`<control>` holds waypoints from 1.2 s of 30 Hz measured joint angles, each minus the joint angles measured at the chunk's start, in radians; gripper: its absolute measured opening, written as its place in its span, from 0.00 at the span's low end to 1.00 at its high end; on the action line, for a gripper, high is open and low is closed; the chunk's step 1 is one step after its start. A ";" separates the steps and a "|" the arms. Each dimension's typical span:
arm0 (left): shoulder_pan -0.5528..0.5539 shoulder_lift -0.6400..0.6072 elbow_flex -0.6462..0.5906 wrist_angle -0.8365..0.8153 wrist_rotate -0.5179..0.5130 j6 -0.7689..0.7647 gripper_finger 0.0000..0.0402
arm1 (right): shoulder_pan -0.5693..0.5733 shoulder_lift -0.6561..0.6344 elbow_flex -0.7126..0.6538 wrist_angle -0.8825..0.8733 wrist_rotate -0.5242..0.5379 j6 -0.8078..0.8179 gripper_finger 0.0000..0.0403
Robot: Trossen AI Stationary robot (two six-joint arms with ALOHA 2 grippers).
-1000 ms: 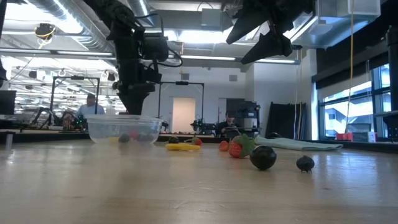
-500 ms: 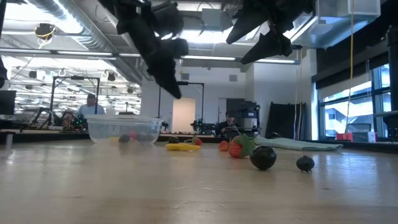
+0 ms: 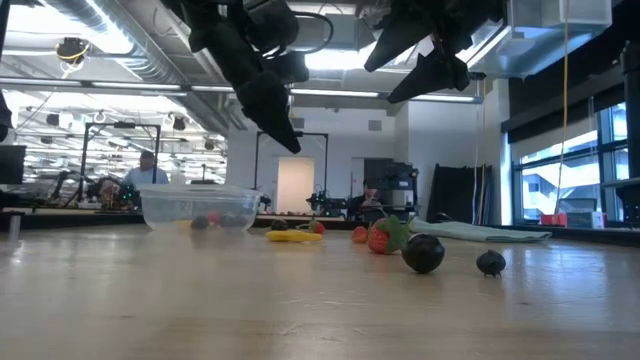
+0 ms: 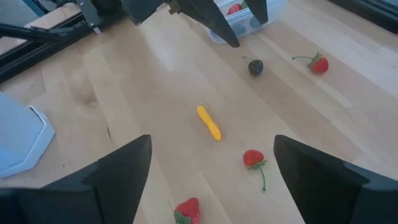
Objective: Pick and placing Produce into tupperware
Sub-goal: Put the black cherry into the transparent bin
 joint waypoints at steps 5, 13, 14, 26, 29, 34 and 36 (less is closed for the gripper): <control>0.002 0.000 0.000 0.000 -0.001 -0.003 0.49 | 0.000 0.000 0.000 0.000 0.000 -0.007 0.84; -0.021 0.006 0.001 -0.004 -0.034 0.026 0.47 | 0.000 0.000 0.000 0.000 0.000 -0.009 0.84; -0.022 0.012 0.001 -0.005 -0.065 0.023 0.47 | 0.000 0.000 0.000 0.000 0.000 -0.009 0.84; 0.010 0.192 0.001 0.004 -0.130 -0.038 0.46 | 0.000 0.000 0.000 0.003 0.000 -0.012 0.84; 0.023 0.228 0.001 0.003 -0.165 -0.053 0.45 | 0.000 0.000 0.000 0.003 0.000 -0.012 0.84; 0.042 0.256 0.001 0.020 -0.170 -0.054 0.43 | 0.000 0.000 0.000 0.004 0.000 -0.011 0.84; 0.050 0.259 0.001 0.025 -0.153 -0.054 0.43 | 0.000 0.000 0.000 0.003 0.000 -0.011 0.84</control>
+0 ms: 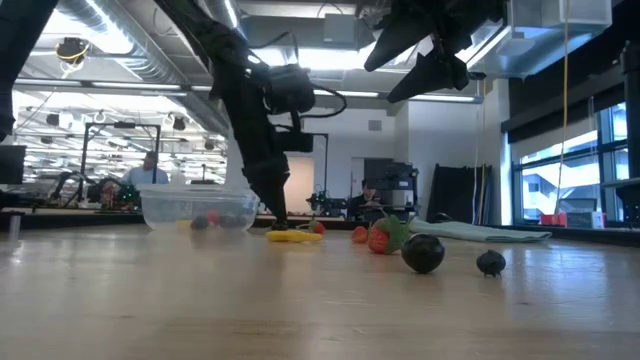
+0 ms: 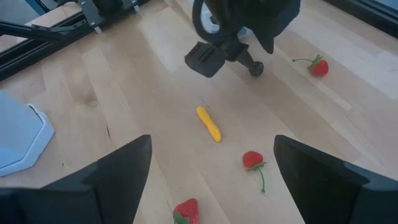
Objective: Pick and placing Produce into tupperware
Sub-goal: Put the black cherry into the transparent bin
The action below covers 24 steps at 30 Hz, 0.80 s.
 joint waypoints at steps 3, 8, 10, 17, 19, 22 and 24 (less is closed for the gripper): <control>0.012 0.010 0.000 -0.010 0.051 0.002 0.43 | 0.000 0.000 0.000 0.000 0.000 0.000 0.84; 0.018 0.014 0.000 -0.004 0.091 0.037 0.43 | 0.000 0.000 0.000 -0.002 0.000 -0.002 0.84; 0.017 0.014 0.000 -0.006 0.092 0.051 0.43 | 0.000 0.000 0.000 -0.003 0.000 -0.003 0.84; 0.019 0.026 0.000 -0.003 0.120 0.052 0.43 | 0.000 0.000 0.000 -0.003 0.001 -0.021 0.84; 0.019 0.039 0.000 0.007 0.120 0.057 0.43 | 0.000 0.000 0.000 -0.003 0.001 -0.021 0.84; 0.018 0.062 0.003 0.003 0.128 0.059 0.43 | 0.000 0.000 0.000 -0.001 0.001 -0.023 0.84; 0.018 0.073 0.005 0.002 0.130 0.059 0.43 | 0.000 -0.001 0.000 -0.003 0.001 -0.022 0.84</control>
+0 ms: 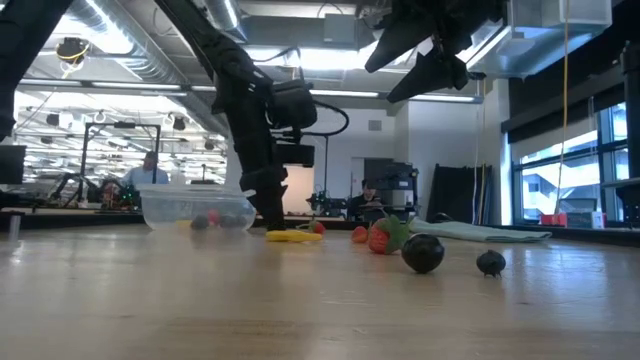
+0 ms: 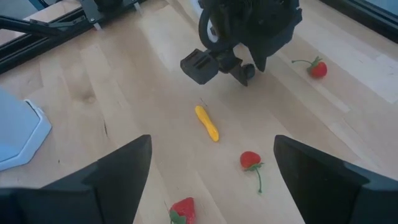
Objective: Pick and placing Produce into tupperware
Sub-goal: Put the black cherry into the transparent bin
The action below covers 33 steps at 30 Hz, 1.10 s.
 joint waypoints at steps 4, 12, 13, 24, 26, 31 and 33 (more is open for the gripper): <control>-0.003 0.011 -0.001 -0.006 -0.002 0.010 0.43 | 0.000 0.000 0.000 0.000 0.000 0.000 0.84; -0.003 0.008 0.000 -0.039 -0.010 0.022 0.43 | 0.000 0.000 0.000 0.000 0.000 0.001 0.84; -0.003 0.008 0.000 -0.041 -0.010 0.021 0.43 | 0.000 0.000 0.000 0.000 0.000 0.001 0.84; -0.004 0.010 -0.002 -0.046 -0.012 -0.001 0.43 | 0.000 0.000 0.000 0.000 0.000 0.001 0.84; -0.004 0.010 -0.002 -0.047 -0.013 -0.009 0.43 | 0.000 0.000 0.000 0.000 0.000 0.001 0.84; -0.004 0.010 -0.002 -0.047 -0.013 -0.008 0.42 | 0.000 0.000 0.000 0.000 0.000 0.000 0.84; -0.004 0.010 -0.002 -0.047 -0.011 -0.008 0.39 | 0.000 0.000 0.000 0.000 0.000 0.000 0.84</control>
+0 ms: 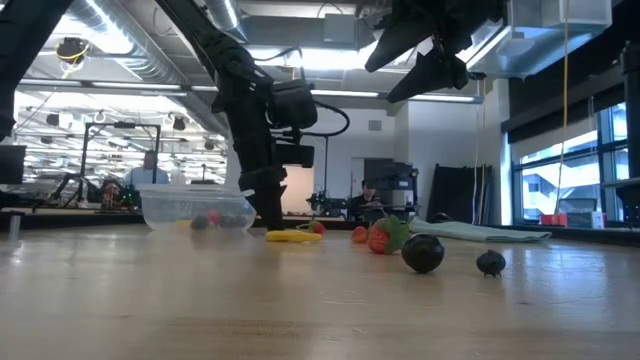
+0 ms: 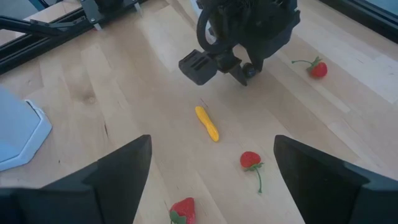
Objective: Pick and placing Produce into tupperware
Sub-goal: Put the black cherry into the transparent bin
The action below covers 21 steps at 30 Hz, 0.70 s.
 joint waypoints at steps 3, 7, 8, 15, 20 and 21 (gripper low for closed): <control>-0.001 0.000 0.000 -0.002 0.008 0.000 0.32 | 0.000 0.000 0.000 0.000 0.000 -0.001 0.84; -0.002 0.000 0.000 -0.005 0.021 0.000 0.24 | 0.000 0.000 0.000 0.000 0.000 -0.002 0.84; -0.005 0.000 0.000 -0.005 0.019 0.000 0.24 | 0.000 0.000 0.000 0.000 0.000 -0.002 0.84; -0.009 0.000 0.000 -0.006 -0.002 -0.023 0.24 | 0.000 0.000 0.000 0.000 0.000 -0.001 0.84; -0.014 -0.023 0.005 -0.026 -0.004 -0.049 0.24 | 0.000 0.000 0.000 0.000 0.000 0.000 0.84; -0.016 -0.034 0.013 -0.057 -0.002 -0.060 0.24 | 0.000 0.000 0.000 0.000 0.000 0.000 0.84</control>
